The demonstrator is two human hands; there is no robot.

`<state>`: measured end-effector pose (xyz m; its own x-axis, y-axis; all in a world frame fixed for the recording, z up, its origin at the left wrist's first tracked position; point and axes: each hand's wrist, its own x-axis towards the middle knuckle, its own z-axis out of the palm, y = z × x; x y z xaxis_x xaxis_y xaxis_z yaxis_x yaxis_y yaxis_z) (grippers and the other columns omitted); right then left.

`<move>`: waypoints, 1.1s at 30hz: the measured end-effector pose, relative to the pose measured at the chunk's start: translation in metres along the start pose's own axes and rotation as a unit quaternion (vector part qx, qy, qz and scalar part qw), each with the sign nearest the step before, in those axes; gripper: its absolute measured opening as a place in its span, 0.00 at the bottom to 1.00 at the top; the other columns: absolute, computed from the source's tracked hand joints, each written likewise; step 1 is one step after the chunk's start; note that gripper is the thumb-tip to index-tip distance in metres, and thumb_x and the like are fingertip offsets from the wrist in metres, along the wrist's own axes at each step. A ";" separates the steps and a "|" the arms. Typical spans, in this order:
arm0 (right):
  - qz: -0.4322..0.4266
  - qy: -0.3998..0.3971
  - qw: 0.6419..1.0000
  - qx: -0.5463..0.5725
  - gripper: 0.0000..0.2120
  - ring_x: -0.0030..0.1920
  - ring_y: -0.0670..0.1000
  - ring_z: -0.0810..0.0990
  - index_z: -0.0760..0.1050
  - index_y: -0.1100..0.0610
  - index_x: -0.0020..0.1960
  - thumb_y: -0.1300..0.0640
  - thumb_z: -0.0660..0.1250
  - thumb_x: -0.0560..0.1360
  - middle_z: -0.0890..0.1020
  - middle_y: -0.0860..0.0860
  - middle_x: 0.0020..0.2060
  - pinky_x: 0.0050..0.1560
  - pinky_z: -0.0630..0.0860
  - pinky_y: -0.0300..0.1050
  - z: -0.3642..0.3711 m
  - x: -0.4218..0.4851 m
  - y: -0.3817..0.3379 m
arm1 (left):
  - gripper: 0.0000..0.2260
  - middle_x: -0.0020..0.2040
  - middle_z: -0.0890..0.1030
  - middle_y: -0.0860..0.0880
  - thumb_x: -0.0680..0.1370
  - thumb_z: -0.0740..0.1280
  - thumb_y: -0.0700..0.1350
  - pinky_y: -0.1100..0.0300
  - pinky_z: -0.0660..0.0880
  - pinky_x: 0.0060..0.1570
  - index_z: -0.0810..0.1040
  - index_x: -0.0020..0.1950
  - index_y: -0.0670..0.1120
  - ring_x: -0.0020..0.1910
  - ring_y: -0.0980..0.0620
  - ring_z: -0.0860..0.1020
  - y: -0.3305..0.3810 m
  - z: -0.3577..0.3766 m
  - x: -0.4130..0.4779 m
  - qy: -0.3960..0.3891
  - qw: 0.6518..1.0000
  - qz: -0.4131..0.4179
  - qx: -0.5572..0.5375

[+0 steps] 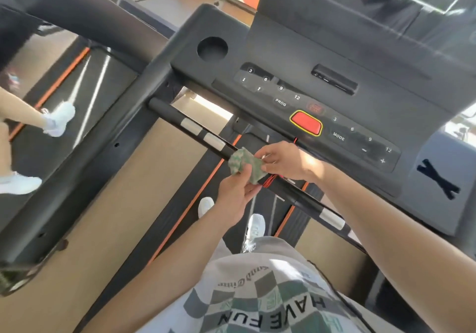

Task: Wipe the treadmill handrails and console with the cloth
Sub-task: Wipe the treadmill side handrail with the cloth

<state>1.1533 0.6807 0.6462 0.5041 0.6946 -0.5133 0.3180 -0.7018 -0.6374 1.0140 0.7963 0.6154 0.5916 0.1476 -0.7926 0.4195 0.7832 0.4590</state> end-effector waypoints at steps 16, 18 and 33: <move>0.005 0.071 0.995 0.064 0.18 0.57 0.48 0.81 0.78 0.51 0.68 0.57 0.69 0.79 0.84 0.48 0.58 0.63 0.75 0.46 0.030 0.048 -0.047 | 0.09 0.56 0.86 0.41 0.82 0.69 0.42 0.51 0.81 0.57 0.82 0.60 0.41 0.56 0.44 0.85 0.044 -0.025 0.023 0.126 0.980 0.134 -0.074; -0.003 0.069 0.996 0.058 0.18 0.55 0.48 0.81 0.77 0.49 0.69 0.56 0.68 0.79 0.85 0.47 0.57 0.61 0.74 0.44 0.032 0.065 -0.061 | 0.07 0.55 0.86 0.41 0.82 0.69 0.42 0.52 0.82 0.55 0.83 0.57 0.42 0.54 0.45 0.85 0.063 -0.035 0.031 0.148 0.975 0.145 -0.079; -0.047 0.058 0.996 0.046 0.15 0.34 0.37 0.74 0.75 0.42 0.42 0.61 0.64 0.80 0.77 0.40 0.33 0.41 0.66 0.36 0.041 0.182 -0.152 | 0.04 0.42 0.88 0.49 0.80 0.71 0.42 0.51 0.82 0.53 0.85 0.47 0.45 0.47 0.49 0.86 0.169 -0.085 0.071 0.223 0.951 0.183 -0.112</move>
<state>1.1640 0.9203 0.6266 0.5670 0.7297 -0.3823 0.2961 -0.6136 -0.7320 1.0679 0.9903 0.6027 0.2989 0.6371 -0.7105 0.0556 0.7316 0.6794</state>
